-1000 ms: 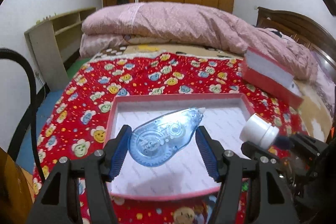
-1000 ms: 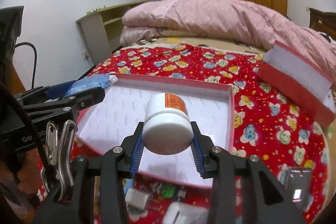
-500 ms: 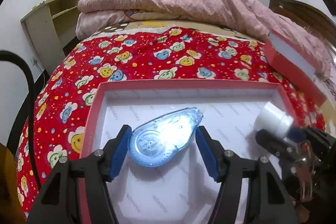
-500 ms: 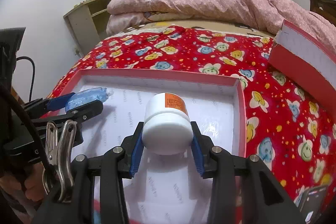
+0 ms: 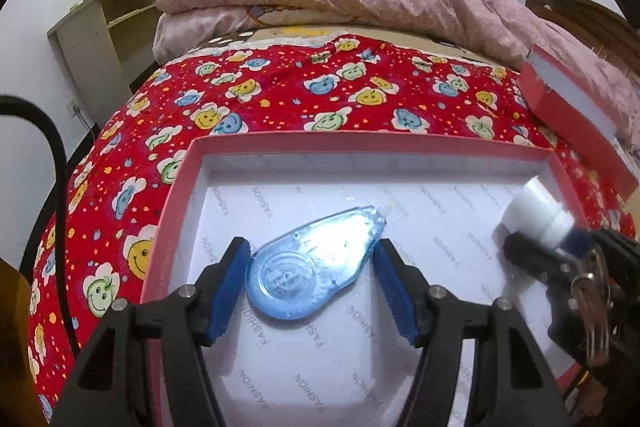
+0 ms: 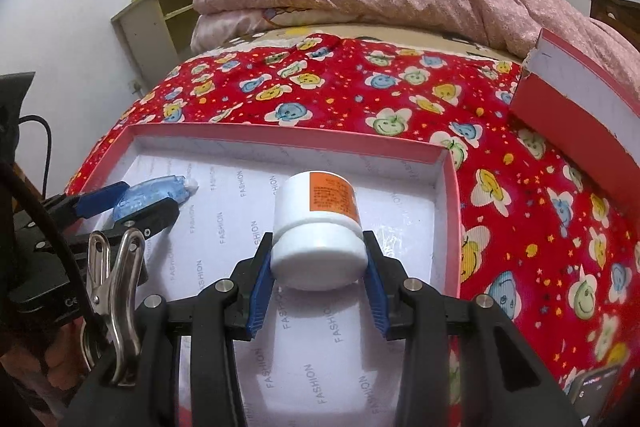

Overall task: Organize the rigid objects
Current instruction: 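Lower both items into the tray and open both grippers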

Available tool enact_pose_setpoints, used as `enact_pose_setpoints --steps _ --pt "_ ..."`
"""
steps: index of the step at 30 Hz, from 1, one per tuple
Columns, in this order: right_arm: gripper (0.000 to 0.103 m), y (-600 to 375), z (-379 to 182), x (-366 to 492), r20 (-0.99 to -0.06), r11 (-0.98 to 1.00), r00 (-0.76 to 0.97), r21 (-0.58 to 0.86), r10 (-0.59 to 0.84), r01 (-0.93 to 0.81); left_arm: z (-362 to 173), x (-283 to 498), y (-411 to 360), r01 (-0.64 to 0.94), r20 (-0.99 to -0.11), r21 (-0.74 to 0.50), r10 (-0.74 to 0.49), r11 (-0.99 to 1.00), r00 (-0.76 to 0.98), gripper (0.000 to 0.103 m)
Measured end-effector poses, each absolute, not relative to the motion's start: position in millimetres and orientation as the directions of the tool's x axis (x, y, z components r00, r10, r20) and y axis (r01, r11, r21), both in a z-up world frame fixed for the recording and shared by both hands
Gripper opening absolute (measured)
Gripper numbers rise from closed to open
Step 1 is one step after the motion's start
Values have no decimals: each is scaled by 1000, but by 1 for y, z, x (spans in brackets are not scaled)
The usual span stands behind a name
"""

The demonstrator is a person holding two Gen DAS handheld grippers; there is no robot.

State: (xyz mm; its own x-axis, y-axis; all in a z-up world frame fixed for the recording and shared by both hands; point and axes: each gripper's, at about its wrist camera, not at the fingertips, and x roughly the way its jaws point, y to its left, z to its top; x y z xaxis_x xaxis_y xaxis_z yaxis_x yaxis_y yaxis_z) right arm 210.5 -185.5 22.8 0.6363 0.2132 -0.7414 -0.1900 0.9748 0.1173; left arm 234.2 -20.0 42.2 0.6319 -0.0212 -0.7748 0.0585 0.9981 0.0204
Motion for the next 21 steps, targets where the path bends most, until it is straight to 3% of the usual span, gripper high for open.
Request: enact_pose_setpoints --steps 3,5,8,19,21 --pt "42 -185 23 211 -743 975 634 120 215 -189 43 235 -21 59 -776 27 -16 998 630 70" --pt "42 -185 23 211 -743 975 634 120 214 -188 42 235 -20 52 -780 23 -14 998 626 78" --pt "42 -184 23 212 -746 976 632 119 210 -183 41 234 -21 63 -782 28 -17 998 624 82" --pt "47 -190 28 212 -750 968 614 160 246 -192 54 228 -20 78 -775 27 -28 997 631 84" --pt "54 -192 34 208 -739 966 622 173 257 -194 62 223 -18 71 -764 34 -20 997 645 84"
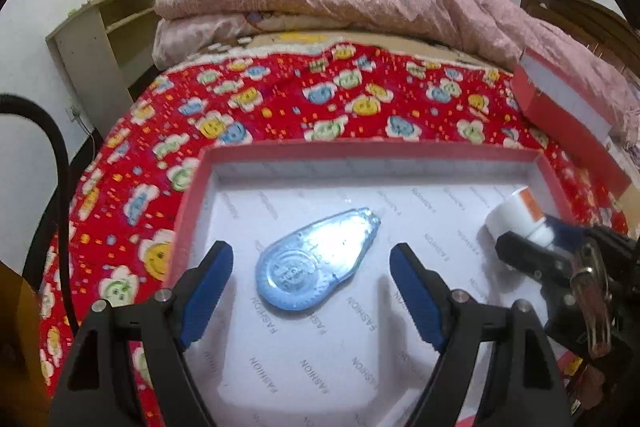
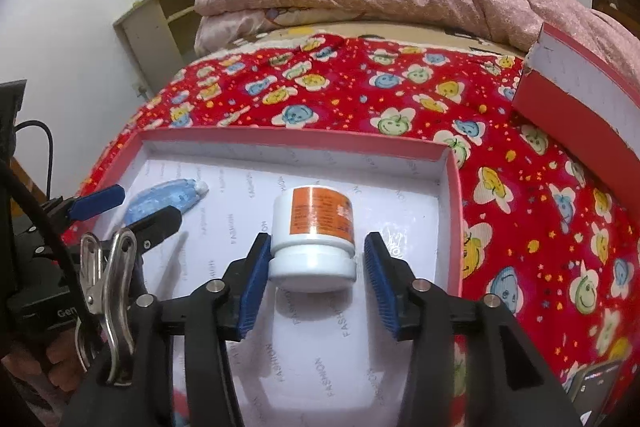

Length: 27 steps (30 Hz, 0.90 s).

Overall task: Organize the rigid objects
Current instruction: 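Lower both items into the tray and open both grippers, then move the right gripper back toward the wooden key-shaped piece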

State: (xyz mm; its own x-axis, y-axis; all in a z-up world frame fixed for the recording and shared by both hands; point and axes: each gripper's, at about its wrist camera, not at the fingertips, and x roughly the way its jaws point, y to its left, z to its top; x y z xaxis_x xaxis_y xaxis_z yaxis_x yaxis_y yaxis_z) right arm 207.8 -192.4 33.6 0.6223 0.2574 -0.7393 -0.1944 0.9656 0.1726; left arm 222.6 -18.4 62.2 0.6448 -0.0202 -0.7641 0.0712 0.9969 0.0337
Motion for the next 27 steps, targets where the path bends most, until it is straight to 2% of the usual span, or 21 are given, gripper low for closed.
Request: enact_pose_setpoints --steps 14,27 --pt "55 -185 77 149 -697 954 652 195 298 -229 104 154 -9 90 -727 82 -2 993 687 84" --pt "55 -168 86 73 -691 938 636 222 345 -268 108 81 15 56 -710 87 22 995 704 84"
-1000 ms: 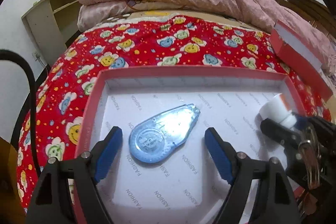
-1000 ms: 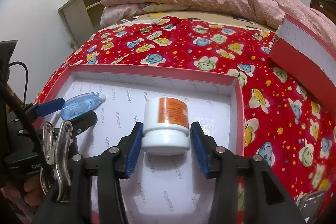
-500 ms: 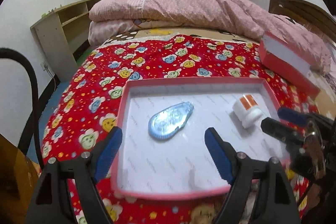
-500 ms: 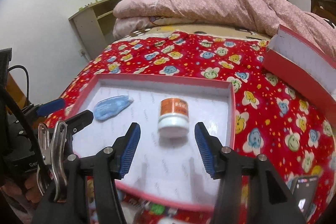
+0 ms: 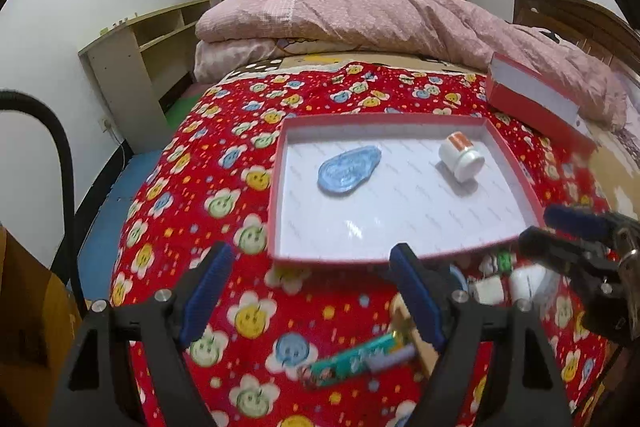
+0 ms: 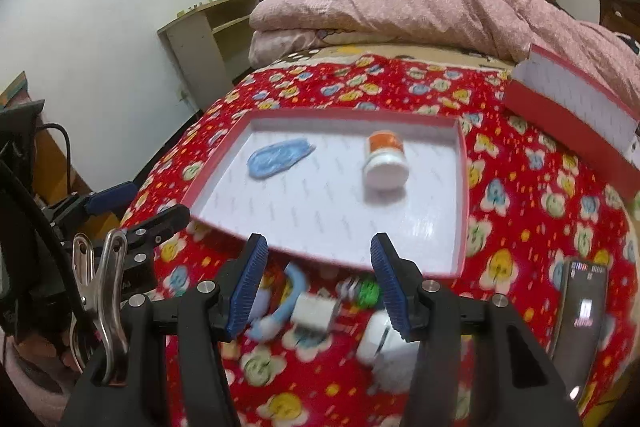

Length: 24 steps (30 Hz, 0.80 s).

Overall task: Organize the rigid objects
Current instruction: 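Move the right gripper back toward the wooden key-shaped piece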

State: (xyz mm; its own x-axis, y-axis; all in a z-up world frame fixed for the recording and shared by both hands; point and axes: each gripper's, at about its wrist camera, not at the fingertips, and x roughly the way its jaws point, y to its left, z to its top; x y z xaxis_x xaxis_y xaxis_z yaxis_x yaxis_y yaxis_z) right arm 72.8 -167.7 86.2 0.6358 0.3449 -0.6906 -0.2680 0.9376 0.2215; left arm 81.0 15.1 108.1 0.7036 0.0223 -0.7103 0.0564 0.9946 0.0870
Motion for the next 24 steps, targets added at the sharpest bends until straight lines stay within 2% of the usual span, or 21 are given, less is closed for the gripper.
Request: enact_pose_setpoints --steps 6,10,18,24 --pt "55 -156 74 45 -698 923 605 261 383 -283 96 53 24 51 -712 84 24 995 702 84" --pt "55 -141 59 30 -735 924 564 247 375 -292 83 45 33 33 -728 54 17 998 686 84" --pt "37 -111 31 12 -772 903 490 249 404 -351 57 34 51 2 -756 28 20 1000 654 84" --pt "29 -99 16 20 -788 906 471 254 397 -338 48 31 60 -2 -755 41 32 999 655 84"
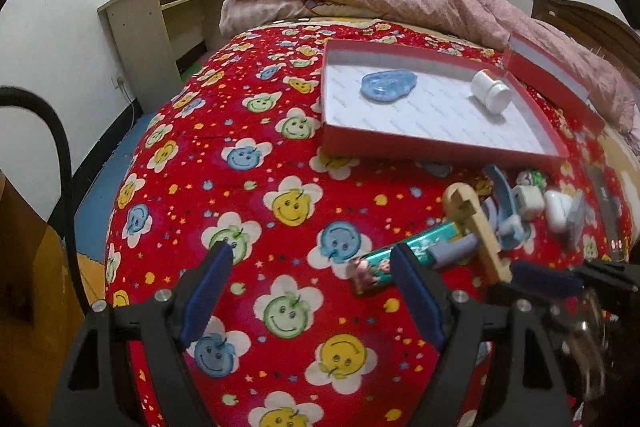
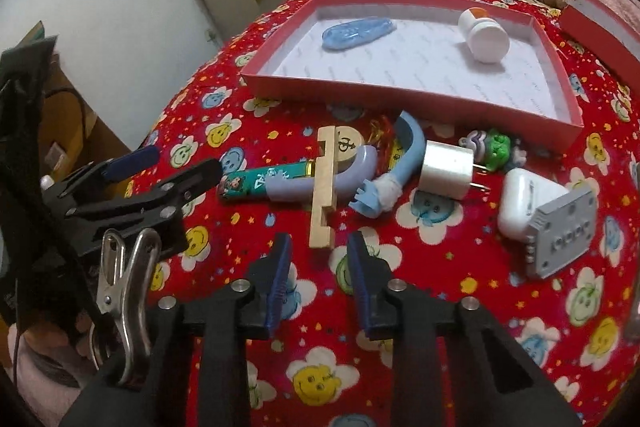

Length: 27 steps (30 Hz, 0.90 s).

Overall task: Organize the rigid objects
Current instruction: 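Move the right gripper back toward the wooden key-shaped piece, then grasp the wooden key piece with the right gripper while the left grasps the green lighter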

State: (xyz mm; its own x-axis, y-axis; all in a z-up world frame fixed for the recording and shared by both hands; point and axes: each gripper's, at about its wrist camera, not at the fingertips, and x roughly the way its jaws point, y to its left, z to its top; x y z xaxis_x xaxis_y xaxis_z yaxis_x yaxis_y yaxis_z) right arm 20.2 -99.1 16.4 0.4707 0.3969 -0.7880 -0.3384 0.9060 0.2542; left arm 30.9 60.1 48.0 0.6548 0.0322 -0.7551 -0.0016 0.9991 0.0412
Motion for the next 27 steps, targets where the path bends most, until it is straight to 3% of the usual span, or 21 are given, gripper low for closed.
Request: enact_pose_setpoints --steps 9,21,27 --pt "12 -93 9 27 -788 914 489 227 375 -336 45 31 57 52 -739 45 -1 998 673 84" --pt "12 -113 16 -9 -781 901 490 207 386 -381 42 57 53 53 -747 41 -5 998 665 84" --pt "12 -131 12 -25 -797 923 515 130 315 -362 26 61 57 10 -782 113 83 994 617 84"
